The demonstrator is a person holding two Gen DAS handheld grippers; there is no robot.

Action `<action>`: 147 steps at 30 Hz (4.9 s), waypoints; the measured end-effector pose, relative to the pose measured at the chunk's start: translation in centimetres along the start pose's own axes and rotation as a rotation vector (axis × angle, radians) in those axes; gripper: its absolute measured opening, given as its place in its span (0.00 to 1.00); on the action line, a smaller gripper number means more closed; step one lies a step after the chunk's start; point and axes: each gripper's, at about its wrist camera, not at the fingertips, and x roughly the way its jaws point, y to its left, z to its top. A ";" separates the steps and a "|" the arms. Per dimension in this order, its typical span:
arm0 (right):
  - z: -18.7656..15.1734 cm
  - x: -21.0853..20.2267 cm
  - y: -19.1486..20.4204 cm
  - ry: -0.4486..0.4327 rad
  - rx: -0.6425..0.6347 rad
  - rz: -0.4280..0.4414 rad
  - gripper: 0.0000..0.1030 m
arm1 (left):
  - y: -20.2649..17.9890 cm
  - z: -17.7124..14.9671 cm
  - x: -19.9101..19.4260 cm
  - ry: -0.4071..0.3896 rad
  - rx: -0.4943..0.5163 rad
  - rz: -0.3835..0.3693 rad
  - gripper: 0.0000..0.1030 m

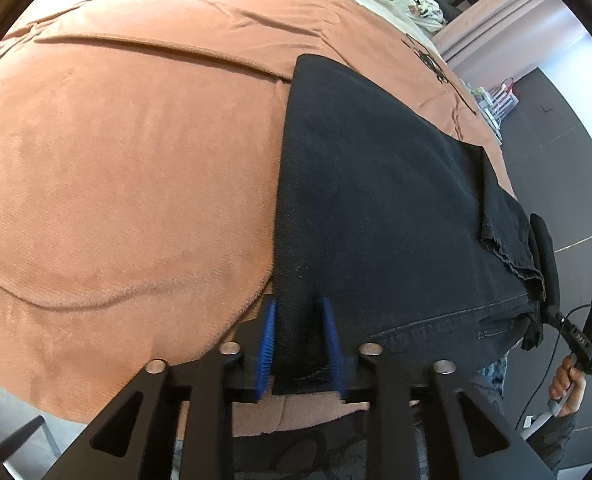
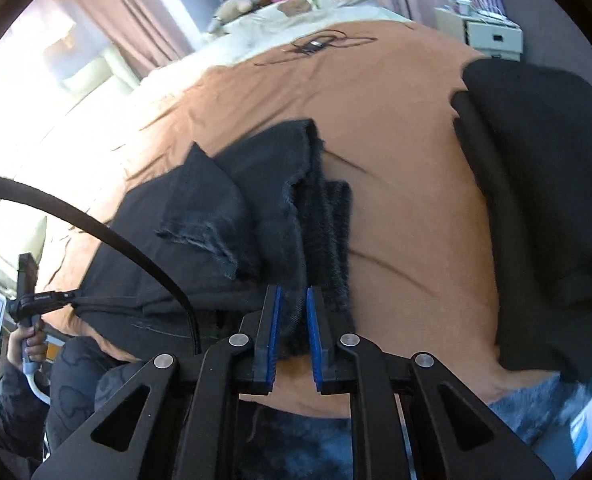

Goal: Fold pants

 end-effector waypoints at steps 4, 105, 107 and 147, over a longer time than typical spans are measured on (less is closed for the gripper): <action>0.8 1.1 1.2 0.011 -0.022 0.040 0.12 | -0.3 -0.3 0.1 0.001 0.007 0.010 0.43; 5.4 10.3 0.7 0.221 0.004 0.101 0.39 | 0.0 0.6 0.8 -0.044 0.018 -0.069 0.69; 5.5 11.0 0.2 0.233 0.001 0.103 0.24 | 0.0 0.6 0.7 -0.043 0.020 -0.067 0.69; 2.1 2.5 -1.1 0.108 0.082 -0.014 0.48 | -1.8 -0.7 1.4 0.014 0.064 -0.047 0.69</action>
